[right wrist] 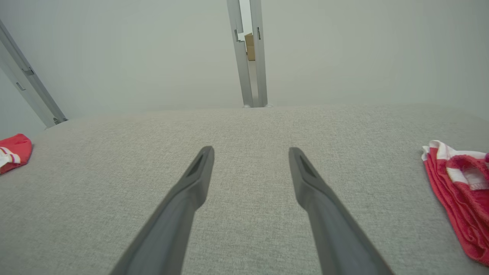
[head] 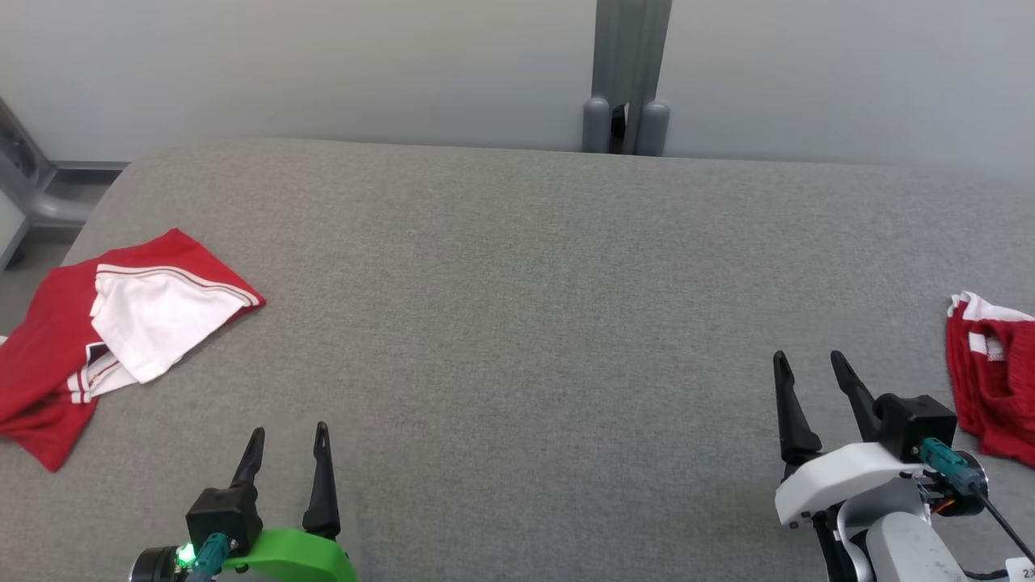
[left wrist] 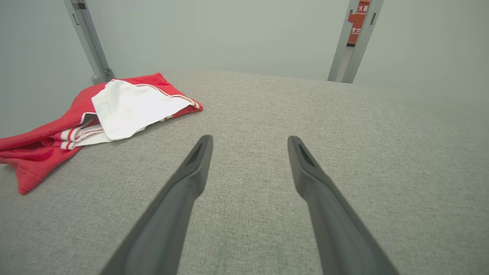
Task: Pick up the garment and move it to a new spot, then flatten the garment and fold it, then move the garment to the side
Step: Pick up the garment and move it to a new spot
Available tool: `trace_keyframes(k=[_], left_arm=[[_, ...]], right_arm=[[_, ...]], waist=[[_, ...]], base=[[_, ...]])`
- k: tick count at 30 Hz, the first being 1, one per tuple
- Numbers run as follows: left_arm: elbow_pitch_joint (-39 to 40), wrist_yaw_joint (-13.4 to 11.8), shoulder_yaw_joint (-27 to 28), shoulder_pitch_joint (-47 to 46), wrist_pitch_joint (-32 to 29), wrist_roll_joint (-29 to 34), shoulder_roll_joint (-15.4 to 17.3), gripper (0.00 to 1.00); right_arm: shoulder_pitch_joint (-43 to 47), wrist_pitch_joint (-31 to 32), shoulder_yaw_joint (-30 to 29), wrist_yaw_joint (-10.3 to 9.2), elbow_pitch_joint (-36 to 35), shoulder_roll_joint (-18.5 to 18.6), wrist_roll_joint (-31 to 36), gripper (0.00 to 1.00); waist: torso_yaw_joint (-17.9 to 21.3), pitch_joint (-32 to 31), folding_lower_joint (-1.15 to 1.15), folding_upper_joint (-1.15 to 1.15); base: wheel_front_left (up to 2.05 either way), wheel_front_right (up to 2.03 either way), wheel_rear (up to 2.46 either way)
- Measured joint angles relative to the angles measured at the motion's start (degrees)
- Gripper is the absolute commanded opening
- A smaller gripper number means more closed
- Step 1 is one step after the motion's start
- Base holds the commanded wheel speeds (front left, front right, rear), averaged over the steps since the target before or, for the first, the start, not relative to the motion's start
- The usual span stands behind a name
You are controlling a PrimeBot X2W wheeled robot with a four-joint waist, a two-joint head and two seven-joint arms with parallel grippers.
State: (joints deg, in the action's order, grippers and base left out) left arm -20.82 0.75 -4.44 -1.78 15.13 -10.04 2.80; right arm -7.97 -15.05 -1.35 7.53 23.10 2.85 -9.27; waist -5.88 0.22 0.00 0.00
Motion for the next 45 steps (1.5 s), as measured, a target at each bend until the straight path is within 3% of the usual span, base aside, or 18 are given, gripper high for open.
trace_keyframes(k=[9,19,26,31,39,45], left_arm=[[-0.79,-0.10,1.35,-0.13,0.01,0.04,0.01,1.00],[-0.85,-0.79,5.48,0.62,0.01,-0.02,-0.01,1.00],[1.27,-1.35,9.31,3.05,0.00,-1.85,0.08,1.00],[1.38,-1.32,9.61,3.26,0.01,-3.65,0.05,1.00],[-5.14,4.24,10.14,-2.63,0.00,-6.50,0.03,1.00],[-8.89,6.27,13.06,-12.55,0.00,-6.83,0.85,1.00]], right_arm=[[0.33,0.00,2.85,0.00,1.00,0.00,-0.23,1.00],[-0.70,0.00,9.28,0.00,2.40,0.00,-1.18,1.00],[-4.53,0.00,14.63,0.00,4.16,-0.18,-1.24,1.00],[-5.88,0.00,14.73,0.00,4.94,-0.09,-0.80,1.00],[-5.47,0.00,10.47,0.00,3.52,-0.08,3.58,1.00],[-7.49,0.00,9.23,0.00,0.11,-0.10,7.04,1.00]], waist=[[-6.55,0.65,0.00,0.00],[-17.88,1.23,0.00,0.00],[-23.62,2.60,0.00,0.00],[-24.86,4.83,0.00,0.00],[-24.93,7.48,0.00,0.00],[-23.57,10.78,0.00,0.00]], base=[[0.00,0.00,0.00],[0.00,0.00,0.00],[0.00,0.00,0.00],[0.00,0.00,0.00],[0.00,0.00,0.00],[0.00,0.00,0.00]])
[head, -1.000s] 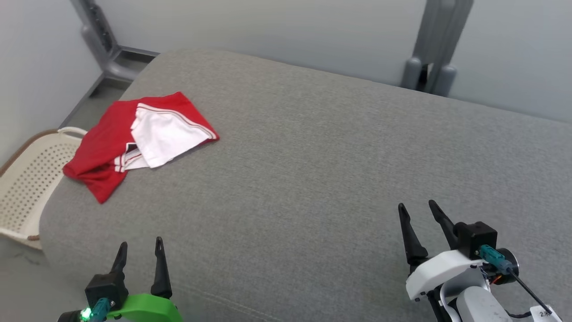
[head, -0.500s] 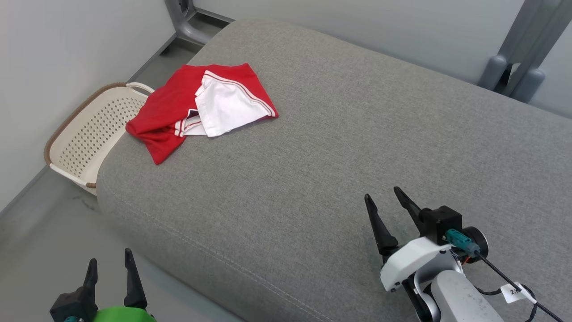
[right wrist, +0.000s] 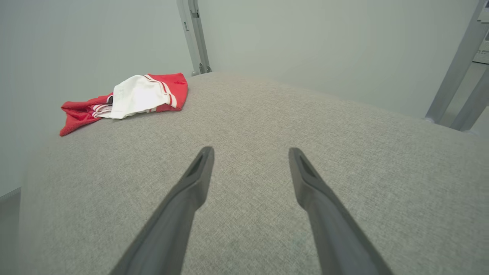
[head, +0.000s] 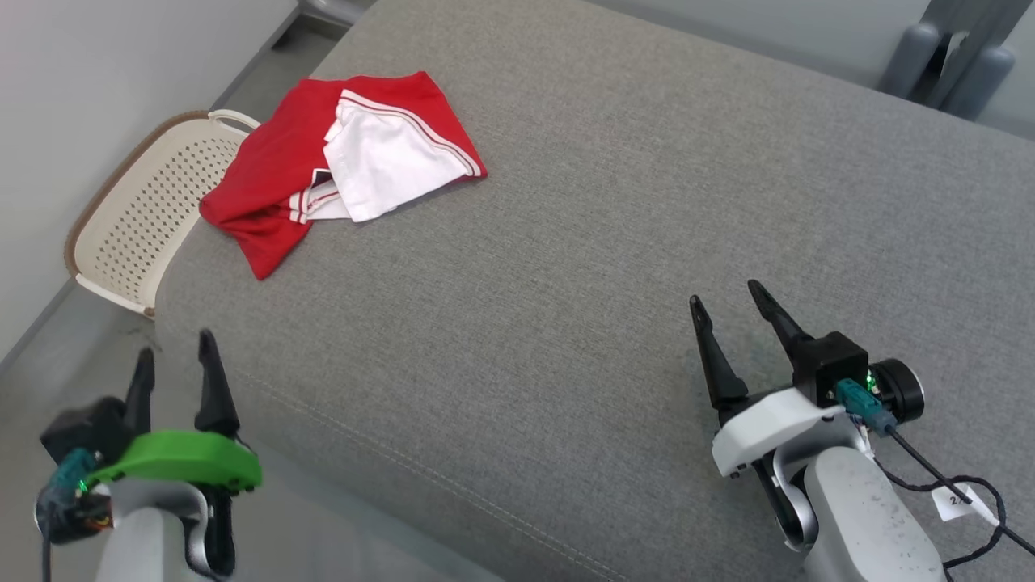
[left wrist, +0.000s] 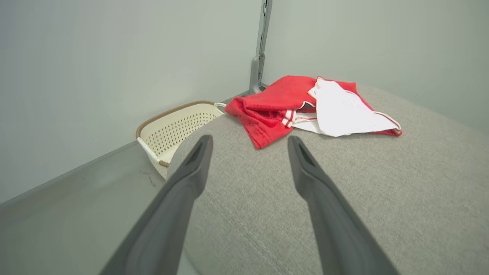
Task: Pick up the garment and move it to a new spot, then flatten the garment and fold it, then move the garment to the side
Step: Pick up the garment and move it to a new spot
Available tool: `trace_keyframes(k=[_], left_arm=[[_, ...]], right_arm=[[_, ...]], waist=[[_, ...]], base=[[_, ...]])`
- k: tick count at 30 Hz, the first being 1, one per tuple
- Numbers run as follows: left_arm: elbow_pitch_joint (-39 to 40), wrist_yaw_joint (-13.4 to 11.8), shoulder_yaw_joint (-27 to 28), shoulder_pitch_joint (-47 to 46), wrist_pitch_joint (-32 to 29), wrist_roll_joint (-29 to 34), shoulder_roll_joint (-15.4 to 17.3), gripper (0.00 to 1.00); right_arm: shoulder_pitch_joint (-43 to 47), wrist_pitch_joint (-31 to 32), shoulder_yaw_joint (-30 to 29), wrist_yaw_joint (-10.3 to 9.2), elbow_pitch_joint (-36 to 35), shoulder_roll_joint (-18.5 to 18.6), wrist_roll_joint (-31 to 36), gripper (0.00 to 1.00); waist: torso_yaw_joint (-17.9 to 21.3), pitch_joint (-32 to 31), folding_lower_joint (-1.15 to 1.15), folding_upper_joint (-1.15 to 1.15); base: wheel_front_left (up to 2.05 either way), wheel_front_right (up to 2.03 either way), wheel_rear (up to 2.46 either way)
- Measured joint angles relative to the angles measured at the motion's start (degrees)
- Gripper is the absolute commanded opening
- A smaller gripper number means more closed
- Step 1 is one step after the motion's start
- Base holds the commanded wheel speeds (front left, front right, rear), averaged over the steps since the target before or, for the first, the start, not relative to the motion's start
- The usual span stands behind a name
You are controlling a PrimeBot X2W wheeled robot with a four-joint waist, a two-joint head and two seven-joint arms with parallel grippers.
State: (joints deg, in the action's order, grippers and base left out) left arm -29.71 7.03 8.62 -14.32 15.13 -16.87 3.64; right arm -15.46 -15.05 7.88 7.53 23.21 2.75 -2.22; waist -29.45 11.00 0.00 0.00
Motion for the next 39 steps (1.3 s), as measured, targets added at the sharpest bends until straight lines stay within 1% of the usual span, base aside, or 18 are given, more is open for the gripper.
trace_keyframes(k=[4,9,12,14,16,22,26,30,34,35,36,39], left_arm=[[-2.09,0.24,0.05,-6.90,0.00,0.12,1.38,1.00],[-5.14,0.29,-1.69,-15.07,0.01,-1.94,3.81,1.00],[-8.54,0.29,-2.57,-18.62,-0.01,-4.83,5.48,1.00],[-10.35,0.30,-2.07,-21.18,0.00,-7.25,6.58,1.00],[-12.27,0.30,-3.10,-22.93,0.00,-8.23,8.13,1.00],[-18.68,0.30,-6.76,-27.32,0.00,-11.69,10.57,1.00],[-24.16,0.31,-6.12,-29.78,0.01,-14.38,11.39,1.00],[-30.17,0.34,-5.78,-32.64,0.01,-14.93,12.12,1.00],[-32.40,0.34,-6.28,-34.38,0.07,-14.91,12.38,1.00],[-32.28,0.33,-6.73,-34.53,0.08,-14.82,12.49,0.24],[-32.04,0.32,-7.24,-34.54,0.10,-14.72,12.56,0.00],[-29.33,0.30,-8.79,-34.42,0.02,-13.79,12.63,0.00]], right_arm=[[-1.68,0.00,-0.49,0.00,-1.70,0.00,1.71,1.00],[-4.06,0.00,-0.88,0.00,-4.22,0.08,3.36,1.00],[-5.03,-0.01,-0.71,0.00,-6.98,0.14,3.13,1.00],[-6.08,0.00,0.21,0.00,-8.81,0.15,3.01,1.00],[-6.19,0.00,0.99,0.00,-9.90,0.13,2.96,1.00],[-7.22,-0.01,2.46,0.00,-12.50,0.16,3.02,1.00],[-7.59,0.00,2.93,0.00,-13.59,0.21,3.16,1.00],[-7.92,-0.01,3.02,0.00,-14.51,0.49,3.39,1.00],[-8.12,-0.10,2.48,0.01,-14.85,0.73,3.46,1.00],[-8.13,-0.11,2.38,0.01,-14.85,0.74,3.46,1.00],[-8.14,-0.12,2.35,0.01,-14.82,0.74,3.46,1.00],[-8.14,-0.11,2.22,0.01,-14.32,0.74,3.34,1.00]], waist=[[1.71,3.35,0.00,0.00],[4.21,7.75,0.00,0.00],[6.06,10.15,0.00,0.00],[7.54,11.68,0.00,0.00],[8.98,12.93,0.00,0.00],[12.84,17.05,0.00,0.00],[14.72,19.43,-0.01,0.00],[16.41,21.60,-0.01,0.00],[17.68,22.79,0.00,0.00],[17.92,22.90,0.00,0.00],[18.05,22.90,-0.01,0.00],[18.16,22.28,0.00,0.00]], base=[[0.00,0.00,0.00],[0.00,0.00,0.00],[0.00,0.00,0.00],[0.00,0.00,0.00],[0.00,0.00,0.00],[0.00,0.00,0.00],[0.00,0.00,0.00],[0.00,0.00,0.00],[0.00,0.00,0.00],[0.00,0.00,0.00],[0.00,0.00,0.00],[0.00,0.00,0.00]])
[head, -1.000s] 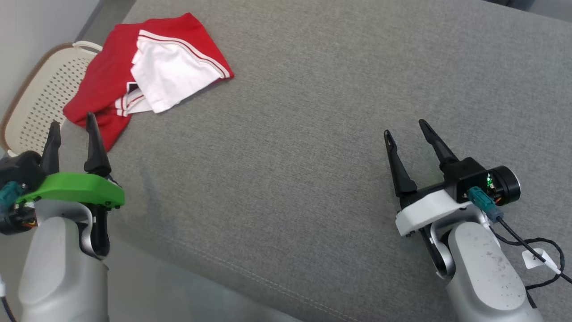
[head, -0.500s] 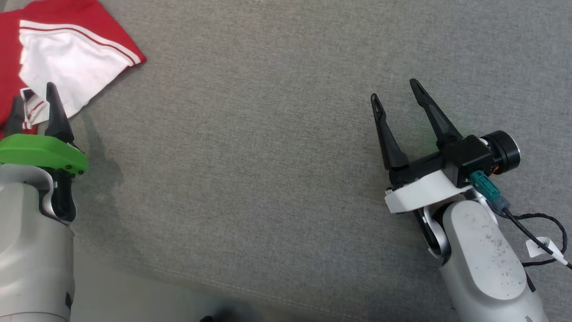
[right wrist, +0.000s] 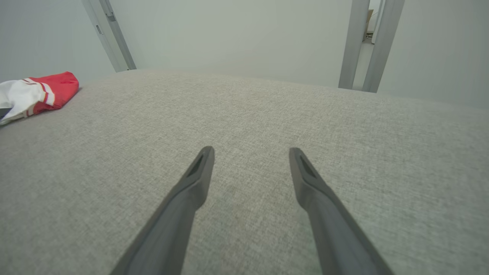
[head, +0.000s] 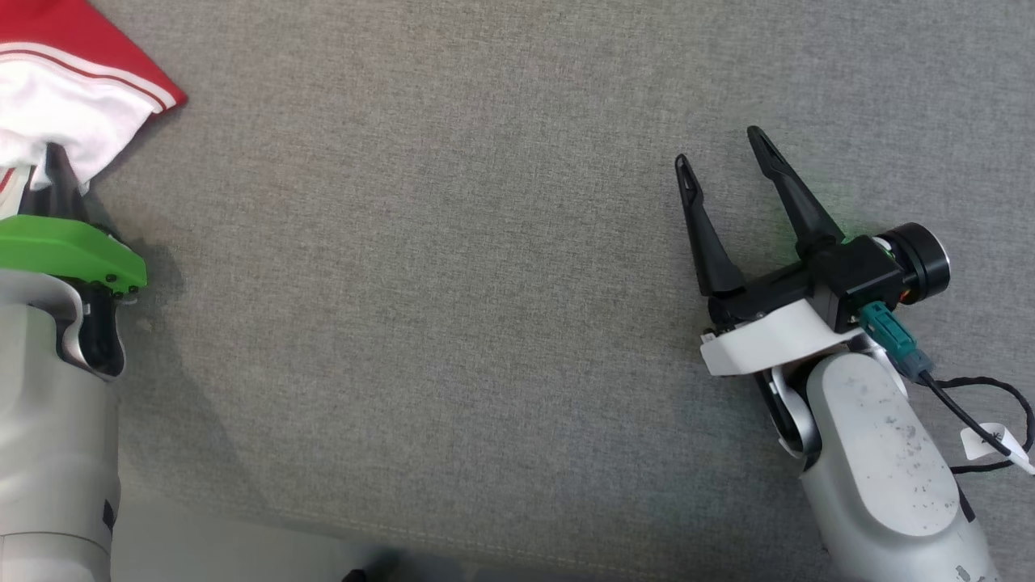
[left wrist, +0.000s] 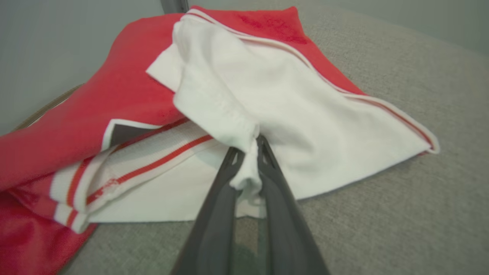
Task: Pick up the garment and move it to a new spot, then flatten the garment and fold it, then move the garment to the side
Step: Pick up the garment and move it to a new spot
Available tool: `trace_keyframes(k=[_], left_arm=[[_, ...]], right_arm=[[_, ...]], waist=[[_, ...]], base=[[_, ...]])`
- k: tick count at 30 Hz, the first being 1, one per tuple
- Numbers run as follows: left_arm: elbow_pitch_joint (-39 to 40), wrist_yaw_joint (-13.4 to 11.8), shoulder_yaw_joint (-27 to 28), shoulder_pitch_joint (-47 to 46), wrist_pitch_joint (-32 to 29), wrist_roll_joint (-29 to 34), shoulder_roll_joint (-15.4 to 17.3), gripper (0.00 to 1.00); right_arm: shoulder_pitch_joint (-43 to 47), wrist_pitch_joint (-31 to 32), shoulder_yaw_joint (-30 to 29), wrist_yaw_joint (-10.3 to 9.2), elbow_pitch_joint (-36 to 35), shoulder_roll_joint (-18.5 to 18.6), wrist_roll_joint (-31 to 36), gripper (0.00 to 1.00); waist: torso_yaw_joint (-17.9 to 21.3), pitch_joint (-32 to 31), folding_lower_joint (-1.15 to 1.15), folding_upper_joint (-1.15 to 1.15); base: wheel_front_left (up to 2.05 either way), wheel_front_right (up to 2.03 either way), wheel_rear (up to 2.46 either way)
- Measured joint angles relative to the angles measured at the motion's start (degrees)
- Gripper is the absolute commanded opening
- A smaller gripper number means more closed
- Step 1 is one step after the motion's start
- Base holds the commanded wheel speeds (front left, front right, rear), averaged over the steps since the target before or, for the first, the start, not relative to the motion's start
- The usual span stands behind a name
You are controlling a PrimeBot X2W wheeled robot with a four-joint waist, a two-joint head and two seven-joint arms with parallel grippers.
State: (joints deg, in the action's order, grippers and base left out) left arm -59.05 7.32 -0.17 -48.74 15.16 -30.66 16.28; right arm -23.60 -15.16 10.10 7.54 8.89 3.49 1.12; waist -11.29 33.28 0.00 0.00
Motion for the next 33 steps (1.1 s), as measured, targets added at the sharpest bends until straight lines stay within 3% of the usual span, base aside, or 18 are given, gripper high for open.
trace_keyframes(k=[10,19,24,33], left_arm=[[18.62,0.05,-5.65,1.30,-0.02,2.33,2.66,0.00],[28.83,0.04,-17.25,-0.07,-0.03,0.63,4.08,0.00],[31.17,0.05,-23.93,-0.46,-0.02,-1.60,1.97,0.00],[29.30,0.05,-34.55,-1.52,-0.02,-4.26,-5.24,0.00]], right_arm=[[1.71,0.02,0.00,-0.01,1.75,-0.51,-2.54,1.00],[5.88,0.02,0.15,-0.01,2.94,-0.55,-9.49,1.00],[7.21,0.02,-0.08,-0.01,3.15,-0.54,-11.23,1.00],[8.13,0.03,0.93,-0.01,2.60,-0.54,-14.93,1.00]], waist=[[0.32,-5.53,0.00,0.00],[4.33,-12.22,0.00,0.00],[9.04,-14.56,0.00,0.00],[20.17,-16.44,0.00,0.00]], base=[[0.00,0.00,0.00],[0.00,0.00,0.00],[0.00,0.00,0.00],[0.00,0.00,0.00]])
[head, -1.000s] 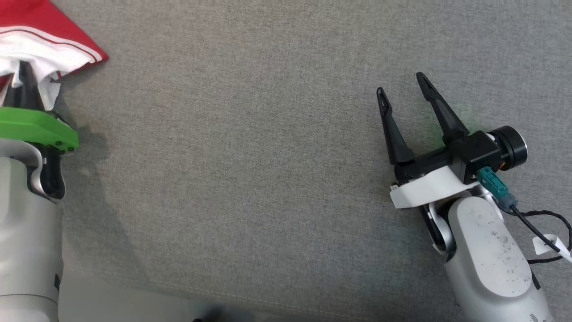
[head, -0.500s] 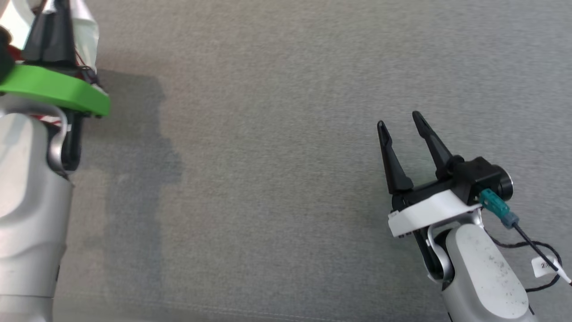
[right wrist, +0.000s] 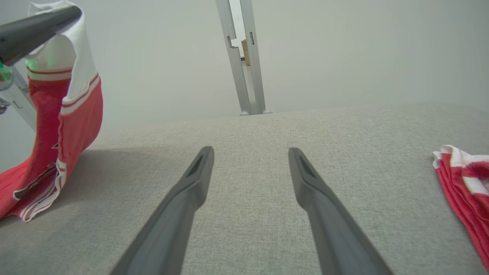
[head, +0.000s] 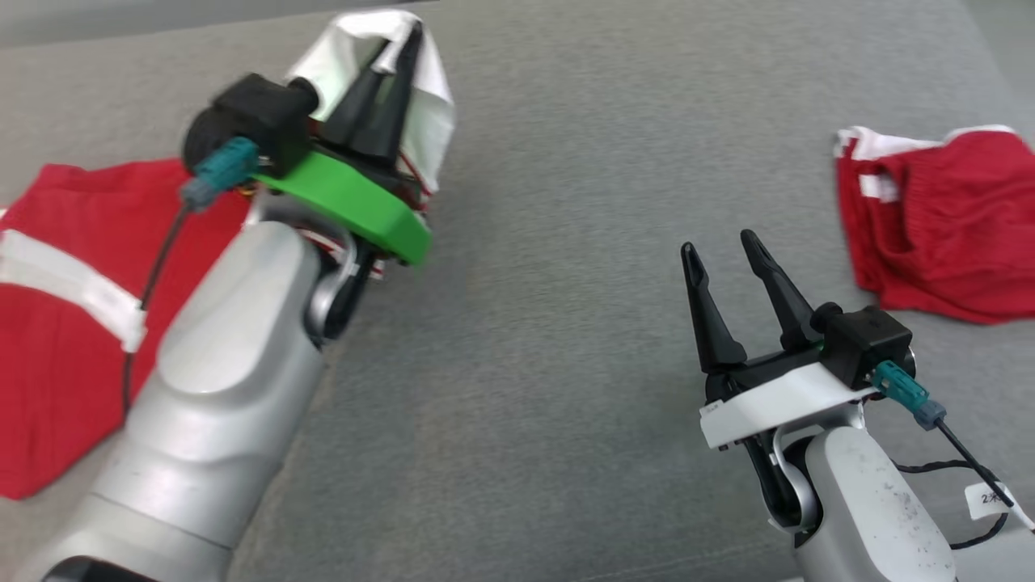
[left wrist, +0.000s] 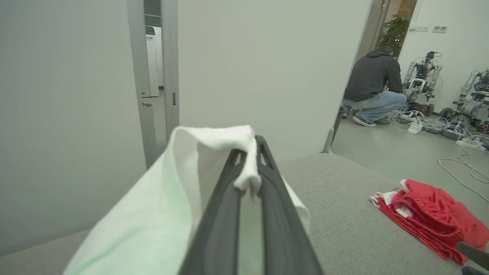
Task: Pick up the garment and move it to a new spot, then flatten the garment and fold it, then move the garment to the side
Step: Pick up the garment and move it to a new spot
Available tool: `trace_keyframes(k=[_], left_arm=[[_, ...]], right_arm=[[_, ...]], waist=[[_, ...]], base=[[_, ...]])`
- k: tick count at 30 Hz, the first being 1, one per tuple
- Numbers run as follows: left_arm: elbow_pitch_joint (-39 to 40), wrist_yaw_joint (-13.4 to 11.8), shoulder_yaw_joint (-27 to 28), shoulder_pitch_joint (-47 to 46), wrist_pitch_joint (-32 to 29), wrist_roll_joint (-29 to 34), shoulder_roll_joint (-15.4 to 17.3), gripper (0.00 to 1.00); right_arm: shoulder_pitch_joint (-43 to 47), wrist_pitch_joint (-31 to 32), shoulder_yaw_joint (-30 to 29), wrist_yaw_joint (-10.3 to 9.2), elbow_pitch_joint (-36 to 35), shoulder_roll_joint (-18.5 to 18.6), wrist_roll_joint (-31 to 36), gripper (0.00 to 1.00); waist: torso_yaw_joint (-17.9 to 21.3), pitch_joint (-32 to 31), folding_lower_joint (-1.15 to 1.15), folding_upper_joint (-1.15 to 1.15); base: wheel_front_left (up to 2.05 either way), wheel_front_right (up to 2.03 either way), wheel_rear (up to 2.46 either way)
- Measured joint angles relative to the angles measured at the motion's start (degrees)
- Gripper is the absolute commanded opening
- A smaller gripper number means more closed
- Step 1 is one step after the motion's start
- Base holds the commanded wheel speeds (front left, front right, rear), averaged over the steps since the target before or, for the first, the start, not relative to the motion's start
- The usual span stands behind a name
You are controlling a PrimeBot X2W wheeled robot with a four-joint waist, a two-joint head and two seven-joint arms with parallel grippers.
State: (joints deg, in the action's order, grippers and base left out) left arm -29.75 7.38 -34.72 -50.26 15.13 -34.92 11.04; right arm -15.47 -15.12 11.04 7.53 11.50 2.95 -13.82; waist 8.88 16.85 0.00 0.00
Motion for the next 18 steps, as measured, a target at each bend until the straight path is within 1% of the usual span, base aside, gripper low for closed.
trace_keyframes(k=[4,8,12,14,15,17,18], left_arm=[[-1.01,0.00,-4.64,-0.58,0.00,-1.00,-3.77,0.00],[-2.12,0.00,-6.93,-0.91,0.00,-1.87,-5.99,0.00],[-3.38,0.00,-6.90,-1.31,0.00,-2.07,-6.81,0.00],[-4.24,-0.05,-4.43,-1.92,0.00,-0.10,-6.79,0.00],[-4.53,-0.53,-3.14,-2.12,0.00,0.81,-6.61,0.47],[-6.39,-2.11,-0.75,-2.37,0.01,3.74,-5.75,1.00],[-7.35,-2.74,0.34,-2.33,0.00,4.14,-5.58,1.00]], right_arm=[[0.25,0.00,-0.24,0.00,-0.15,0.01,-0.71,1.00],[0.60,0.00,-0.29,0.00,-0.19,0.02,-1.32,1.00],[0.62,-0.01,-0.22,0.00,-0.59,0.01,-2.00,1.00],[0.60,0.00,-0.21,0.00,-0.70,0.04,-2.44,1.00],[0.59,0.00,-0.11,0.00,-0.69,0.02,-2.64,1.00],[0.42,0.00,0.15,0.00,-0.73,0.01,-3.09,1.00],[0.39,0.00,0.19,0.00,-0.67,0.01,-3.16,1.00]], waist=[[4.79,-0.16,0.00,0.00],[8.73,-0.05,0.00,0.00],[11.68,0.44,0.00,0.00],[12.44,1.04,0.00,0.00],[12.58,1.33,0.00,0.00],[12.55,1.94,0.00,0.00],[12.34,2.11,0.00,0.00]], base=[[0.00,0.00,0.00],[0.00,0.00,0.00],[0.00,0.00,0.00],[0.00,0.00,0.00],[0.00,0.00,0.00],[0.00,0.00,0.00],[0.00,0.00,0.00]])
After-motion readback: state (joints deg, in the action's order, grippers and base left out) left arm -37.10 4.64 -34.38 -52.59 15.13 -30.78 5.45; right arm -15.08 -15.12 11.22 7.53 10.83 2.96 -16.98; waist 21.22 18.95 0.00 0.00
